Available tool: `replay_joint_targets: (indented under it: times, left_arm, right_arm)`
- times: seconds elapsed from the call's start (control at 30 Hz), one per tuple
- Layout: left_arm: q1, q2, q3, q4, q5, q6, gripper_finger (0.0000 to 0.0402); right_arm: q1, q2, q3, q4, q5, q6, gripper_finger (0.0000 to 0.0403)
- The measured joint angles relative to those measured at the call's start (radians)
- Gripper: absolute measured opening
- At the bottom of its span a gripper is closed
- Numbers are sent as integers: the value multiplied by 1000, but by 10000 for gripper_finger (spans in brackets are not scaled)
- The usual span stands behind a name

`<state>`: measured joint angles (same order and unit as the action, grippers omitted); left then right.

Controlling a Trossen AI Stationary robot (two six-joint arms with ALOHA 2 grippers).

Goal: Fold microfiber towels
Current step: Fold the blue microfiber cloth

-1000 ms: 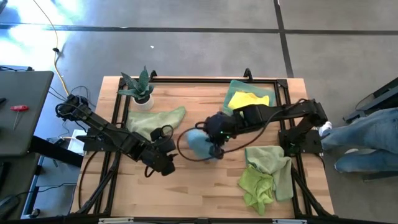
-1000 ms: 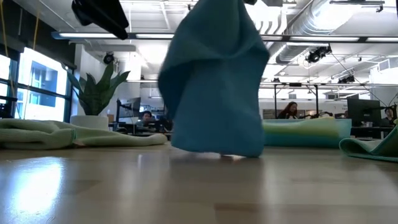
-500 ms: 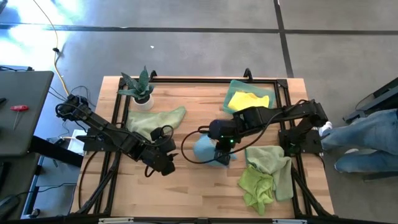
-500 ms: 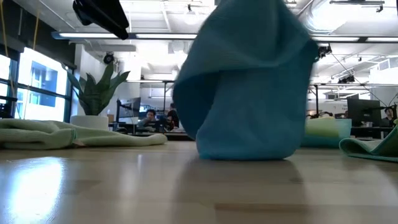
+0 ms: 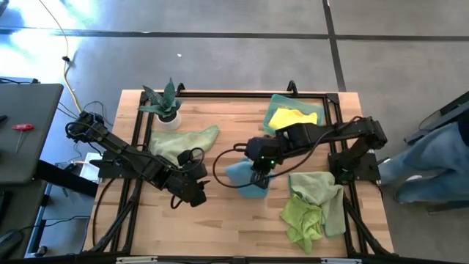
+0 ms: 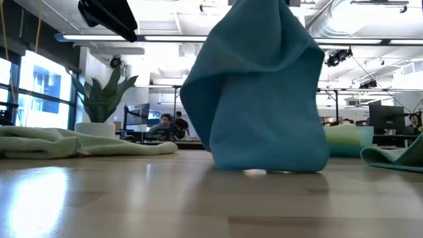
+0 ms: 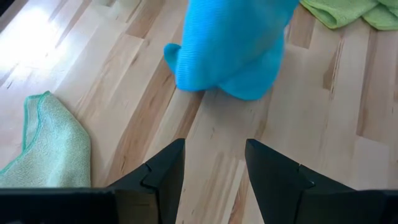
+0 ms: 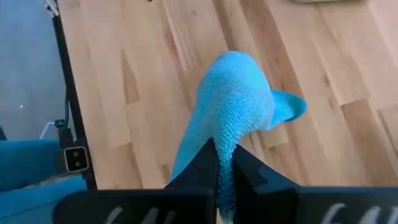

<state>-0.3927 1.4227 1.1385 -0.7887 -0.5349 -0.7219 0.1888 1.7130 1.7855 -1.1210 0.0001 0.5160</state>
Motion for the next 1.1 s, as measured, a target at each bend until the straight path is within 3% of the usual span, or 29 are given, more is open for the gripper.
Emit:
replay_joint_targets:
  times: [0.23,0.57,0.7,1.0,1.1]
  left_arm:
    - [0,0,0,0,0,1,160]
    - [0,0,0,0,-11,19,160]
    - [0,0,0,0,-25,19,160]
    - [4,0,0,3,-39,20,160]
    - [12,0,0,3,-38,20,160]
  right_arm:
    - [-8,6,-1,-2,7,4,19]
    - [-11,6,-1,-5,29,33,163]
    - [-29,-7,-1,-41,31,27,202]
    - [-3,-64,1,-96,57,2,213]
    - [51,-66,-1,-162,141,6,213]
